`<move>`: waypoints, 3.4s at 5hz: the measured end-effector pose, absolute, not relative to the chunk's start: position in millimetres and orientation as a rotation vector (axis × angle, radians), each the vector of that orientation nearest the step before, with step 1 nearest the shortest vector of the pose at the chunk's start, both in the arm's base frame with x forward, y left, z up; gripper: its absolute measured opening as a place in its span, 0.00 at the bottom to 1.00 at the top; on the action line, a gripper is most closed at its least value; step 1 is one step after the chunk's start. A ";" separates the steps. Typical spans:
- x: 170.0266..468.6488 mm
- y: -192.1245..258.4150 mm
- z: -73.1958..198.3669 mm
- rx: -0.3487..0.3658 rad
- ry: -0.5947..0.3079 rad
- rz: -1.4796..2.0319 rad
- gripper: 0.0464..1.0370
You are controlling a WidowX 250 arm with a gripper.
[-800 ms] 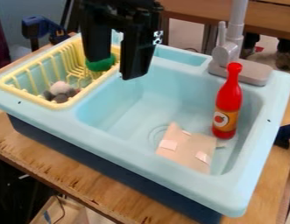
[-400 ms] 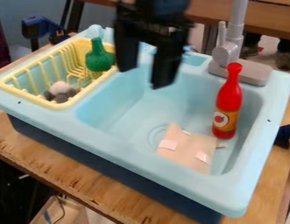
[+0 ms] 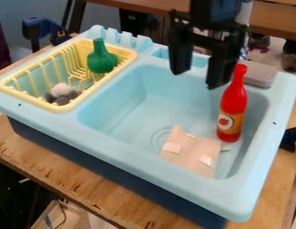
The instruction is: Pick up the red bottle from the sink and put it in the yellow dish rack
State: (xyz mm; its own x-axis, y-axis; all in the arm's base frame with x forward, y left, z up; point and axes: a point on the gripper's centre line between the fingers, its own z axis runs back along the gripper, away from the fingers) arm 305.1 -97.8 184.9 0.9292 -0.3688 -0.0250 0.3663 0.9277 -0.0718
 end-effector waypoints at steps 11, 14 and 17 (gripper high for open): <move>297.1 -68.1 259.0 -0.201 -0.004 -0.208 0.29; 292.7 60.5 313.8 -0.047 -0.106 0.072 0.29; 314.8 116.0 278.2 -0.026 -0.003 0.149 0.29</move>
State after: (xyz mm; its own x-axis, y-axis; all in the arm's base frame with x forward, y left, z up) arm 314.8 116.0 278.2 0.9889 0.1486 0.0009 -0.1485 0.9886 -0.0260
